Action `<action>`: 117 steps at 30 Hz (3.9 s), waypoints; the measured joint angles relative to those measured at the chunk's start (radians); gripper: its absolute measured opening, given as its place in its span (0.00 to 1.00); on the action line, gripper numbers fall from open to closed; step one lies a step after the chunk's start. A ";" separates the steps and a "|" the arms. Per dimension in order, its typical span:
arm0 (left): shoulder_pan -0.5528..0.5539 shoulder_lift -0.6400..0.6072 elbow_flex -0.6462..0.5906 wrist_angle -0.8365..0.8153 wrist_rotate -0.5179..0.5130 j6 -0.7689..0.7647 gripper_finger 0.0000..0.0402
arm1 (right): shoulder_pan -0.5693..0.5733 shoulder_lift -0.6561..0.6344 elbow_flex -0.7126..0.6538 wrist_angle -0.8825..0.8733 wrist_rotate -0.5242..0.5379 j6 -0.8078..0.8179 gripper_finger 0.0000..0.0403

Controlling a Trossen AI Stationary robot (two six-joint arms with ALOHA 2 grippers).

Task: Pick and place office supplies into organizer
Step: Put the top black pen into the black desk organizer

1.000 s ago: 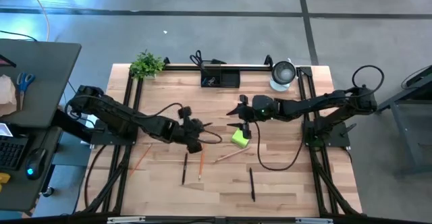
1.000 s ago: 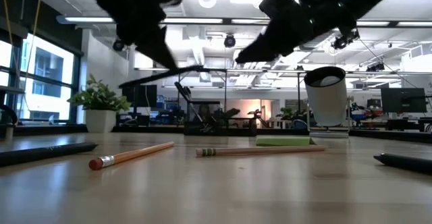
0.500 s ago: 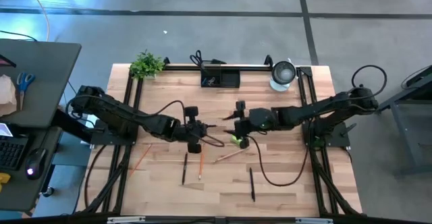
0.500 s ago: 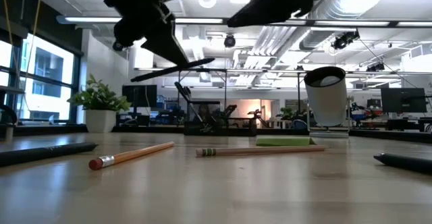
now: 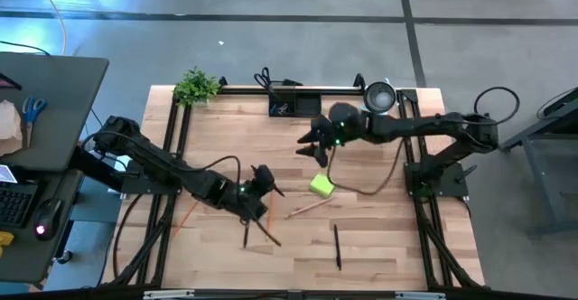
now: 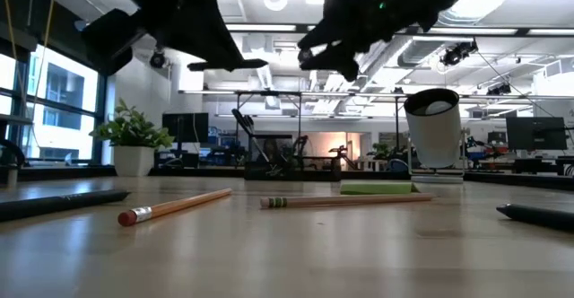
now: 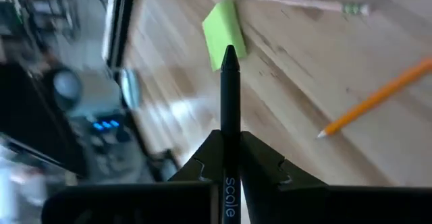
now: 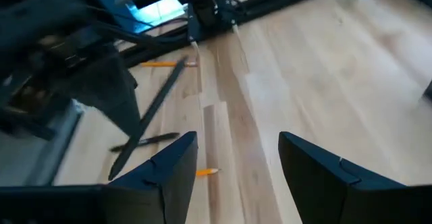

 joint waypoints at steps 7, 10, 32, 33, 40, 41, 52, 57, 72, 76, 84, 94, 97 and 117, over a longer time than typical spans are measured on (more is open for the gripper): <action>0.000 0.000 0.000 0.163 -0.032 0.166 0.04 | -0.030 0.129 0.000 0.152 -0.178 0.137 0.51; -0.002 0.000 0.000 0.223 -0.017 0.241 0.05 | -0.018 0.195 -0.001 0.292 -0.287 0.208 0.51; -0.001 0.011 0.000 0.336 0.137 0.398 0.05 | 0.074 0.332 -0.001 0.724 -0.418 0.456 0.51; -0.001 0.011 0.000 0.336 0.131 0.398 0.05 | 0.077 0.332 -0.001 0.721 -0.418 0.457 0.51; -0.001 0.014 0.000 0.411 0.144 0.442 0.05 | 0.088 0.332 -0.001 0.688 -0.368 0.456 0.51; 0.005 0.023 0.000 0.434 0.145 0.450 0.05 | 0.087 0.332 -0.001 0.690 -0.370 0.456 0.51; 0.031 0.063 0.000 0.492 0.147 0.477 0.05 | 0.104 0.332 -0.001 0.702 -0.406 0.440 0.48; 0.031 0.063 0.000 0.495 0.128 0.472 0.05 | 0.104 0.332 -0.001 0.699 -0.464 0.413 0.37; 0.031 0.063 0.000 0.489 0.148 0.244 0.04 | 0.057 0.332 -0.001 0.696 -0.471 0.305 0.05; 0.031 0.063 0.000 0.486 0.129 0.078 0.05 | 0.005 0.332 -0.001 0.693 -0.436 0.272 0.07; 0.031 0.063 0.000 0.437 0.049 -0.453 0.05 | -0.152 0.332 -0.001 0.720 -0.328 0.011 0.06; 0.031 0.061 -0.082 0.449 0.137 -0.763 0.05 | -0.364 0.332 0.052 0.747 -0.115 -0.164 0.06; 0.042 0.061 -0.175 0.670 0.263 -0.744 0.05 | -0.406 0.332 0.120 0.715 -0.186 -0.164 0.04; 0.453 -0.161 -0.571 1.247 0.507 -0.818 0.01 | -0.449 0.653 0.611 0.402 -0.247 -0.420 0.11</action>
